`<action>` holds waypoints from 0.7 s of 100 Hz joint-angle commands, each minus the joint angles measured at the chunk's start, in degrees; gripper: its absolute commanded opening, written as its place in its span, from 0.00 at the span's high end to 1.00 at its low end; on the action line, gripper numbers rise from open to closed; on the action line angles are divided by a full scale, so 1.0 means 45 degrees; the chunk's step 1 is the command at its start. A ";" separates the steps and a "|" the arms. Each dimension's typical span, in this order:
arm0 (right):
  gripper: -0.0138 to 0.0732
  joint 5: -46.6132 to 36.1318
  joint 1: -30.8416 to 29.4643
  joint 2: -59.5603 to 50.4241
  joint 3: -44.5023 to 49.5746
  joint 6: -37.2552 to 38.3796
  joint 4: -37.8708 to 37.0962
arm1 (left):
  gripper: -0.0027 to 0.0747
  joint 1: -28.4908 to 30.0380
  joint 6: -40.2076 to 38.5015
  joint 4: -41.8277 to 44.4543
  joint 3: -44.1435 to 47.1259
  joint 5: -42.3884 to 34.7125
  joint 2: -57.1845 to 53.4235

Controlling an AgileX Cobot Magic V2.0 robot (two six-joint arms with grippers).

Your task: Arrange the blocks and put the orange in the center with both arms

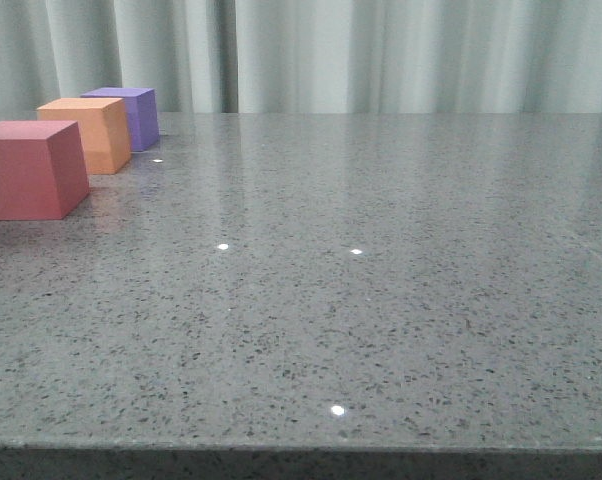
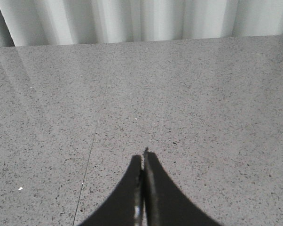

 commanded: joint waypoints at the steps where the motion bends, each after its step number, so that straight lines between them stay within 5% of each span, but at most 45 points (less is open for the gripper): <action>1: 0.92 -0.1028 -0.0092 -0.0006 -0.0305 -0.0126 -0.0264 | 0.10 0.0062 0.0002 0.0102 0.0741 -0.1062 -0.1516; 44: 0.92 -0.1028 -0.0092 -0.0006 -0.0305 -0.0126 -0.0264 | 0.13 0.0062 0.0002 0.0227 0.5586 -0.1139 -0.7815; 56: 0.92 -0.1028 -0.0092 -0.0006 -0.0305 -0.0126 -0.0264 | 0.32 0.0062 0.0002 0.0227 0.6051 -0.1139 -0.8856; 70: 0.92 -0.1028 -0.0092 -0.0006 -0.0305 -0.0126 -0.0264 | 0.68 0.0062 0.0002 0.0227 0.6101 -0.1139 -0.9178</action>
